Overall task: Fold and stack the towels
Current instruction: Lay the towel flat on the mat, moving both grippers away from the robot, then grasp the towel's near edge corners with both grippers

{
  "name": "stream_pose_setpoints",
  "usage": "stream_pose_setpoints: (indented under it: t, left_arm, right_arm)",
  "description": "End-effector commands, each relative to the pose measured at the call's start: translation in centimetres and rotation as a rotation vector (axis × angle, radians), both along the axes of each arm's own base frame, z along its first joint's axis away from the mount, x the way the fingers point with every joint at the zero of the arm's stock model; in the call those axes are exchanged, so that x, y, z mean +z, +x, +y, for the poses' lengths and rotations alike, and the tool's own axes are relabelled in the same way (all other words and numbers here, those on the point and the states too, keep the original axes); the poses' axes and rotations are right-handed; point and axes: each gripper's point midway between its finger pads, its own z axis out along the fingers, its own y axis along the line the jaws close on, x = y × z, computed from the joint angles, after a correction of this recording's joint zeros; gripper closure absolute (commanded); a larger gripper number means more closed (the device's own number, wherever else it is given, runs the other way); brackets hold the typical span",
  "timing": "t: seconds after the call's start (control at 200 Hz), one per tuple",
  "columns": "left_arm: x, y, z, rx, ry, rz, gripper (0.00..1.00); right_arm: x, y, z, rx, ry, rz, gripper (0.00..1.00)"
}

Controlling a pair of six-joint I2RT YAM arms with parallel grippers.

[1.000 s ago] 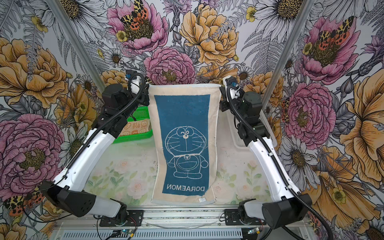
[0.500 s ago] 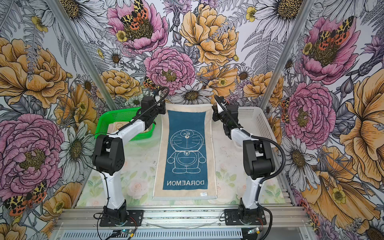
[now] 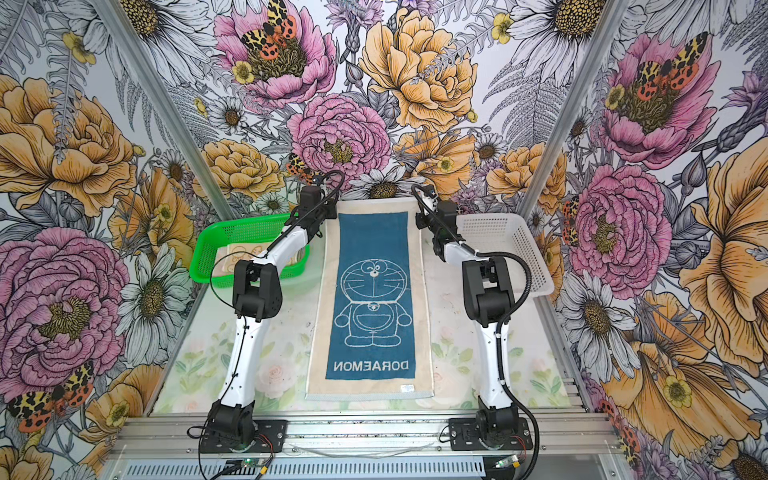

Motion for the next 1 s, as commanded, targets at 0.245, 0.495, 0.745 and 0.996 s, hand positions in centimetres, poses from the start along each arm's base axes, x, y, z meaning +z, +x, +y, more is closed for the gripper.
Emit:
stream_pose_setpoints:
  t: [0.245,0.495,0.745,0.996]
  left_arm:
    - [12.1,-4.8,-1.7,-0.033,0.035,-0.115,0.39]
    - [15.3,-22.8,-2.4,0.019,0.02,0.029,0.34]
    - [1.9,-43.3,-0.7,0.037,-0.222,0.439,0.47]
    - [-5.9,-53.2,-0.6,0.038,-0.194,0.617,0.52]
  right_arm:
    - [12.0,-4.6,2.4,0.011,-0.002,-0.217,0.01]
    - [11.0,-21.8,4.6,-0.081,-0.036,0.145,0.04]
    - [-0.6,-37.7,3.2,-0.094,0.129,0.597,0.14]
    - [-7.9,-46.9,0.9,-0.171,0.094,0.948,0.18]
